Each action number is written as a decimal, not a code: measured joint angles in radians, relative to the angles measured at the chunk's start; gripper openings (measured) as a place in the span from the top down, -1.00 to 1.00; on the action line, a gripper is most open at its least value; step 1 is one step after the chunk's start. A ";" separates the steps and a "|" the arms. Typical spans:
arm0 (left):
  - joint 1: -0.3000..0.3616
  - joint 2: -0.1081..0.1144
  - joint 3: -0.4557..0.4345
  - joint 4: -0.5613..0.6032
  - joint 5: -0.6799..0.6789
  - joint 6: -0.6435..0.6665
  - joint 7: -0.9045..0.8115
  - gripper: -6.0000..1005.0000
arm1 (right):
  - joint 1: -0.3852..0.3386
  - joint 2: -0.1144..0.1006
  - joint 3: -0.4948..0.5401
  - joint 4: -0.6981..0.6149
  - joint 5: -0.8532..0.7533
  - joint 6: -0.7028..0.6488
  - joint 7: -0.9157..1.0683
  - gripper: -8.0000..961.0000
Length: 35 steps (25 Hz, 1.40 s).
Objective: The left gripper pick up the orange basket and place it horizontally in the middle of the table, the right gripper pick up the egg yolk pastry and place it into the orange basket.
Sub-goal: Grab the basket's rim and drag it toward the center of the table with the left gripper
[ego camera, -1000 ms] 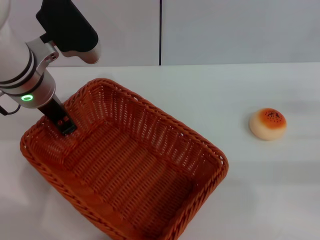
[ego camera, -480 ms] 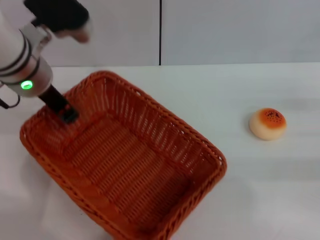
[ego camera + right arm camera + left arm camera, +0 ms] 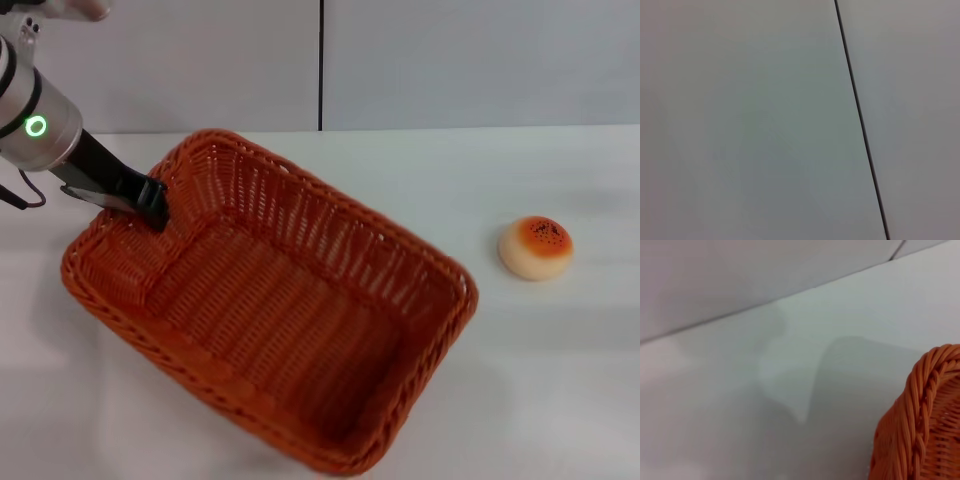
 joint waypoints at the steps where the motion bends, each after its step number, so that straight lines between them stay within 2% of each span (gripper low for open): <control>1: -0.002 0.000 -0.010 -0.005 0.000 -0.001 -0.014 0.58 | 0.001 -0.002 0.000 0.002 0.000 0.000 0.000 -0.43; 6: -0.001 0.001 -0.044 -0.017 0.007 -0.005 -0.056 0.66 | 0.003 -0.011 0.000 0.008 -0.002 0.004 0.002 -0.43; 13: -0.024 0.003 -0.243 -0.075 0.031 0.007 -0.060 0.67 | 0.006 -0.033 0.028 0.019 -0.005 0.008 0.003 -0.43; 17: -0.042 0.002 -0.315 -0.114 0.093 0.023 -0.061 0.67 | 0.006 -0.043 0.056 0.034 -0.007 0.008 0.003 -0.43; 23: -0.046 -0.003 -0.332 -0.117 0.111 0.050 -0.065 0.67 | 0.012 -0.052 0.074 0.036 -0.011 0.001 0.003 -0.43; 35: -0.031 -0.009 -0.323 -0.119 0.100 0.070 -0.064 0.71 | 0.031 -0.055 0.085 0.035 -0.012 -0.021 0.000 -0.43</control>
